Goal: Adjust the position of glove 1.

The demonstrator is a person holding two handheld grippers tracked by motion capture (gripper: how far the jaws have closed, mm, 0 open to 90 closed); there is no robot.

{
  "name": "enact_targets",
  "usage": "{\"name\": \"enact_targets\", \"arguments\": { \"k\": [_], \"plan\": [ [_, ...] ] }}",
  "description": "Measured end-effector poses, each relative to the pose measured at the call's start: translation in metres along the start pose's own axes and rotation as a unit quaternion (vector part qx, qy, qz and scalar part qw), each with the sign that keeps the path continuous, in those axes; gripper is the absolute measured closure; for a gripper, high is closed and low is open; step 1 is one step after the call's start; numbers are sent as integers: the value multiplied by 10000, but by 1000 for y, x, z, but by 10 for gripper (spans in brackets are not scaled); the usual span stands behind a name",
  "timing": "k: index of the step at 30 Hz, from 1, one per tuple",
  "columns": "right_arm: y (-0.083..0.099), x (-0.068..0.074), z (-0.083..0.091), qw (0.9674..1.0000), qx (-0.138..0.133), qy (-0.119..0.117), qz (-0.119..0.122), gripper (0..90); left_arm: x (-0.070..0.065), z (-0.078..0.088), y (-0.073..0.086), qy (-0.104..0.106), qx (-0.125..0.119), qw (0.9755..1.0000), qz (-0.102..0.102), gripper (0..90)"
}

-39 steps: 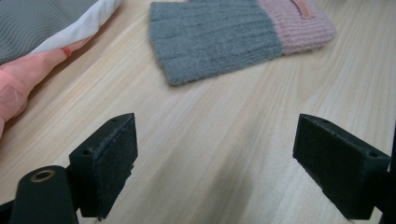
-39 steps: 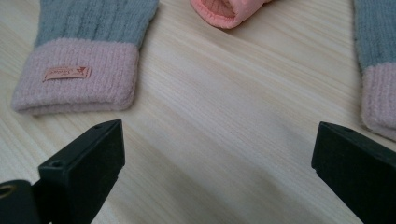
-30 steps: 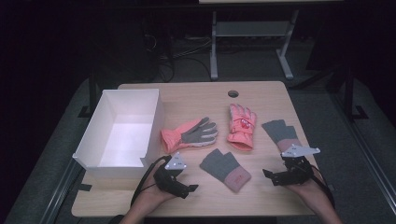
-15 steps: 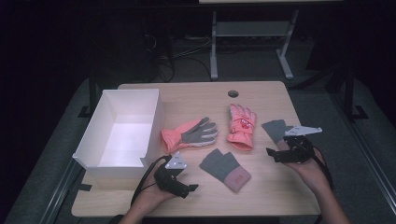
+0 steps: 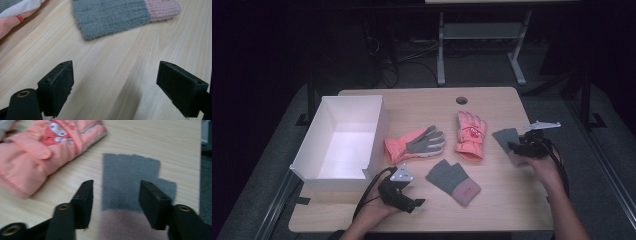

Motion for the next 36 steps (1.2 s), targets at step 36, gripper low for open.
{"name": "enact_targets", "arguments": {
  "k": [36],
  "plan": [
    [14, -24, -30, 9979, 497, 12, -420, 849, 0, -4, 3, 69, 86, 9999, 100, 141]
  ]
}}
Point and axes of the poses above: each handheld gripper's, and its own axes: z roughly backward along the jaws, y roughly out of its underside, x roughly to its left, the point moved 3 cm from there along -z, roughly forward along the jaws, and after that the axes turned 4 degrees about -y, right-handed, at the moved point
